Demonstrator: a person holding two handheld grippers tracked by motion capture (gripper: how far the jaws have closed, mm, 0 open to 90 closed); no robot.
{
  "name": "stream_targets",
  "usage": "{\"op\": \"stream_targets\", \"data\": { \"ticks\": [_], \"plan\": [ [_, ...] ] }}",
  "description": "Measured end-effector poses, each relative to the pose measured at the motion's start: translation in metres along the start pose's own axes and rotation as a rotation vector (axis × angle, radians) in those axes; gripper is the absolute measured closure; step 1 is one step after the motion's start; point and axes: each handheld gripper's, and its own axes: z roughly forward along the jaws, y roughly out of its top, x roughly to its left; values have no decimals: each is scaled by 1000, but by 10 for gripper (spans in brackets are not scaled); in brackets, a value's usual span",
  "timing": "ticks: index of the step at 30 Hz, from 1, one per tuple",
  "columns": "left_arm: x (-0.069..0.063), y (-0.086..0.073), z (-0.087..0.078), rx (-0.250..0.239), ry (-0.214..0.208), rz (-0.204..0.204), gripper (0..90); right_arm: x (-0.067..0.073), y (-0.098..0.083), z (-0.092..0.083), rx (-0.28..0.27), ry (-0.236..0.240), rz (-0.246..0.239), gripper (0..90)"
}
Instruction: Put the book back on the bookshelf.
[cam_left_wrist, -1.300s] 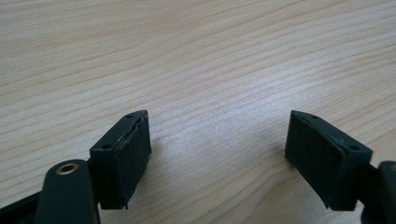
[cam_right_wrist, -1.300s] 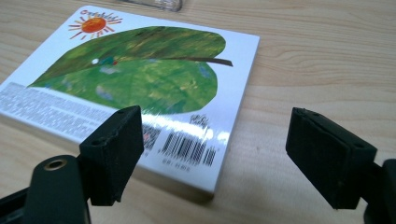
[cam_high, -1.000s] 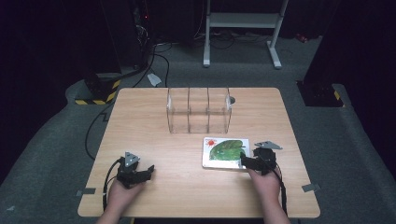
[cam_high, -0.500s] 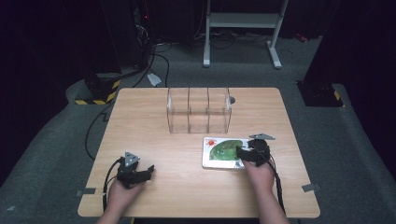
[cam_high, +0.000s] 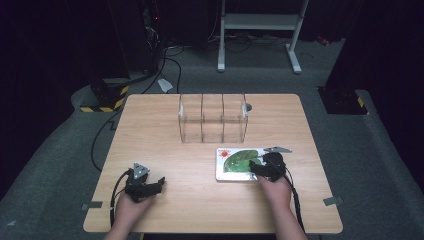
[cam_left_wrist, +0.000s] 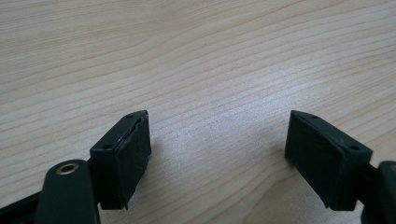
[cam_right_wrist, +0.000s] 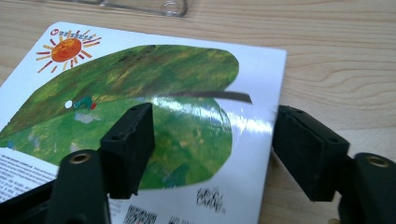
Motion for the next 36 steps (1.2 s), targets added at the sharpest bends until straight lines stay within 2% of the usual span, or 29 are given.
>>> {"op": "stream_targets", "data": {
  "ticks": [10,18,36],
  "plan": [
    [0,0,0,0,-4,0,220,17,-13,-6,-2,45,-19,299],
    [0,0,0,0,-4,-1,221,32,-20,-8,-11,74,-57,293],
    [0,0,0,1,-5,0,220,75,-33,-9,-4,174,-132,292]
  ]
}}
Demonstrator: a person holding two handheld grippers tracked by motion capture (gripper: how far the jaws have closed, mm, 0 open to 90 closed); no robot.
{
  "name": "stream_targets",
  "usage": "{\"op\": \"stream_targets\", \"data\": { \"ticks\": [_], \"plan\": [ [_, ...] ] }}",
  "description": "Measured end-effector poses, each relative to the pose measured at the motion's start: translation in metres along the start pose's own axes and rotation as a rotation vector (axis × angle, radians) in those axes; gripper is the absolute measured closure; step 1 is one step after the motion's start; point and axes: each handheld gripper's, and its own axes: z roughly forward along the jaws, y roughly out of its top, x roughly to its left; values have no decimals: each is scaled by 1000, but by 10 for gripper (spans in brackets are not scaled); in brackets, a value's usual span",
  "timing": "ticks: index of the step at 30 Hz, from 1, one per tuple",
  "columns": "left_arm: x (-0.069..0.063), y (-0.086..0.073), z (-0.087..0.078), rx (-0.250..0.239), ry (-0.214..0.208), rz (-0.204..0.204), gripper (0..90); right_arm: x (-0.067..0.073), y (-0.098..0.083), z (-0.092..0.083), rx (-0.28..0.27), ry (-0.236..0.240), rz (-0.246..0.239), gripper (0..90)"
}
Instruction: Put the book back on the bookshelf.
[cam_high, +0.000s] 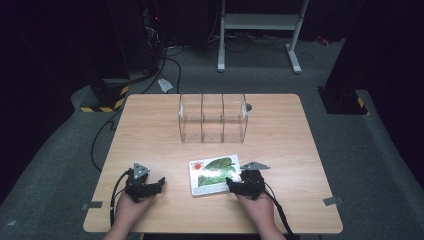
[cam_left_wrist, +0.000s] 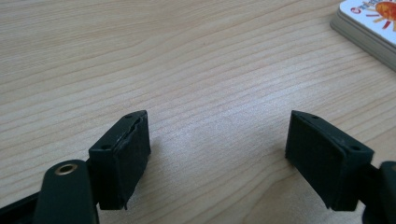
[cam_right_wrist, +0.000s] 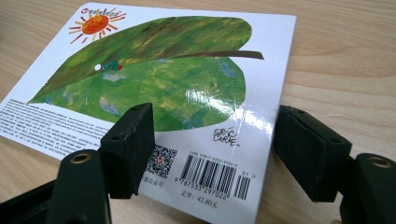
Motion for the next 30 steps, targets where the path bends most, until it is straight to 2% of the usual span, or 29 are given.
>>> {"op": "stream_targets", "data": {
  "ticks": [6,13,17,20,25,30],
  "plan": [
    [0,0,0,0,0,-1,220,8,-4,-2,-1,5,-12,289],
    [-1,1,-1,10,-17,25,223,9,-12,-9,6,20,-18,275],
    [-4,1,-4,28,-18,8,250,11,-16,-12,6,30,-14,252],
    [-8,3,-5,40,-19,7,272,11,-19,-13,19,26,-37,216],
    [-23,9,-12,-7,-57,0,273,8,-21,-20,-6,23,-28,216],
    [-42,15,-18,-23,-91,13,273,7,-21,-23,-29,22,-30,213]
  ]
}}
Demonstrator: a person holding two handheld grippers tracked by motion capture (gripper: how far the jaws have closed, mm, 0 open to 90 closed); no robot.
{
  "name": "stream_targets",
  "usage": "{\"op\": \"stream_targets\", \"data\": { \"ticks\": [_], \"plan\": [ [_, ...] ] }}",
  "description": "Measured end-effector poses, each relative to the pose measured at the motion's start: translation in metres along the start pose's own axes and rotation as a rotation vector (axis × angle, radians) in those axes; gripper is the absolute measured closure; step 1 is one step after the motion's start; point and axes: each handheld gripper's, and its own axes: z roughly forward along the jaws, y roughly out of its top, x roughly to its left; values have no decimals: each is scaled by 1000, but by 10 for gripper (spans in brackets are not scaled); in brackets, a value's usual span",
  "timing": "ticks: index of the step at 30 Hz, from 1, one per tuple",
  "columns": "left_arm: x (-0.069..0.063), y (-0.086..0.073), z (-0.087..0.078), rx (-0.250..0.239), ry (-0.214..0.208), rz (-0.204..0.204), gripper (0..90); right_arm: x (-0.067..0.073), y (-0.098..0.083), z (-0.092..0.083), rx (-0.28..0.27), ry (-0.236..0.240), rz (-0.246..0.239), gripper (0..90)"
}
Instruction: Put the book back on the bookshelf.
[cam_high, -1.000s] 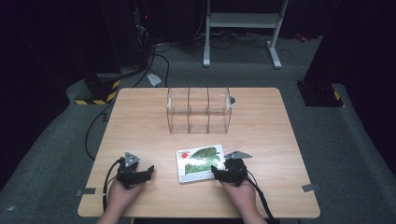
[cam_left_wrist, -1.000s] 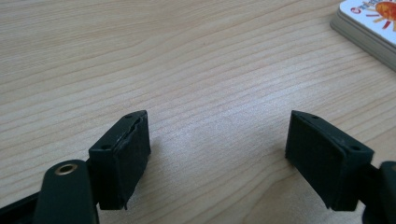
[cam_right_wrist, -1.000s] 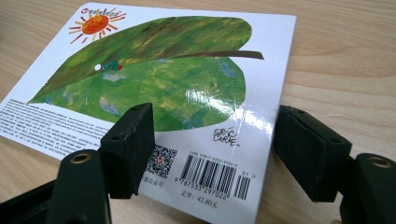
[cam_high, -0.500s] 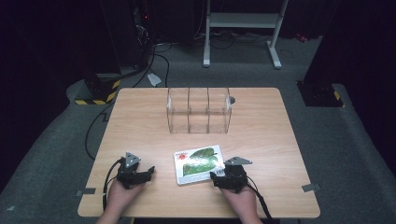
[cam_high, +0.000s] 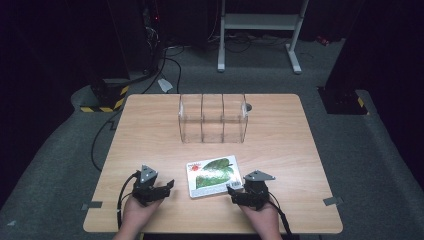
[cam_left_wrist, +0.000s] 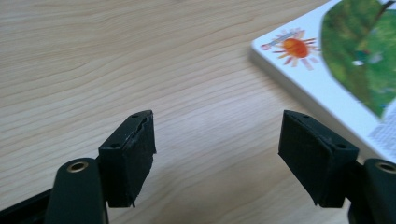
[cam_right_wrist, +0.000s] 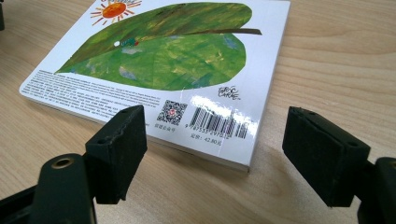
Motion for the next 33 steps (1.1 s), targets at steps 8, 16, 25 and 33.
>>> {"op": "stream_targets", "data": {
  "ticks": [8,16,25,33],
  "plan": [
    [-45,12,7,12,-51,29,275,-3,1,0,-23,26,29,209],
    [-59,9,30,21,-147,-58,262,-2,0,8,8,40,11,209],
    [-58,7,34,43,-178,-38,262,3,-1,11,24,30,-9,206],
    [-56,6,35,49,-195,-23,275,7,-5,9,23,34,-5,207]
  ]
}}
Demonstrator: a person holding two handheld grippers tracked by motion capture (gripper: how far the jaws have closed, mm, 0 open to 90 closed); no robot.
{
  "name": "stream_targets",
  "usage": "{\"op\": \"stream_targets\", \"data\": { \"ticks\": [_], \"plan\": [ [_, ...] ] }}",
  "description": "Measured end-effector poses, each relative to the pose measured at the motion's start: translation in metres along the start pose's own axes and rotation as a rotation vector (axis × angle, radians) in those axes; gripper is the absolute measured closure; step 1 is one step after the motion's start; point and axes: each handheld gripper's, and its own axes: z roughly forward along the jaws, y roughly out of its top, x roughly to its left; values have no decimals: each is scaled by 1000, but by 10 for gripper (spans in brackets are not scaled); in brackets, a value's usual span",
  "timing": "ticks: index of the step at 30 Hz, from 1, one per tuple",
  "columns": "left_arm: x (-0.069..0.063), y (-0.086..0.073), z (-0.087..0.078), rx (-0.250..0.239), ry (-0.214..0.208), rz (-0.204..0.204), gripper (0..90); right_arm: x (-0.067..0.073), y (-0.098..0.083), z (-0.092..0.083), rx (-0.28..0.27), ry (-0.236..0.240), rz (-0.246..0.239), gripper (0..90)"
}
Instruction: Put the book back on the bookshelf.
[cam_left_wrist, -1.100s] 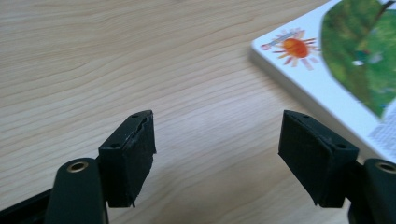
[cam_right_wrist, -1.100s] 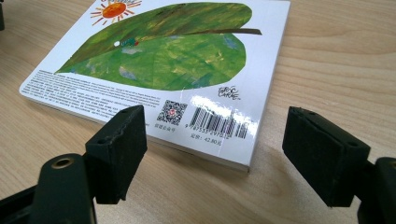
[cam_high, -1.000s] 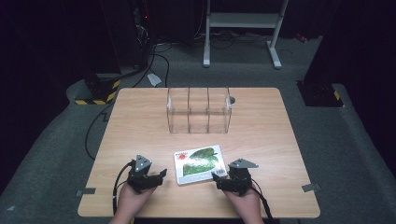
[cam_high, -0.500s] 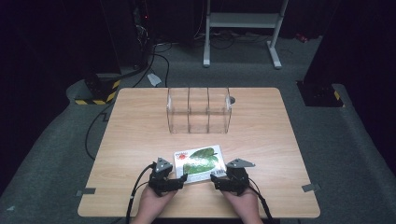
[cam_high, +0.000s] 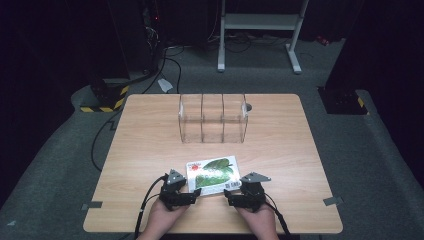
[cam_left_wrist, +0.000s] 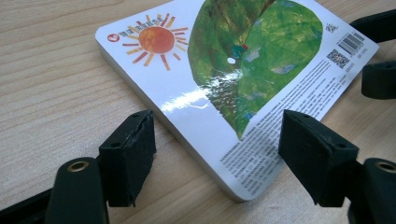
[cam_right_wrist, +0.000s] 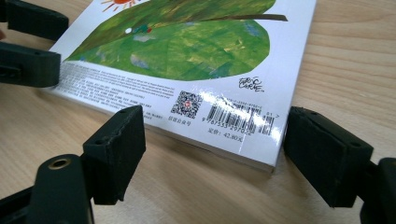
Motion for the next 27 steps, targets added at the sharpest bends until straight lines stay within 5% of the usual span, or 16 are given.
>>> {"op": "stream_targets", "data": {
  "ticks": [27],
  "plan": [
    [7,-13,-20,24,5,-11,315,32,-9,-2,19,22,-70,194]
  ]
}}
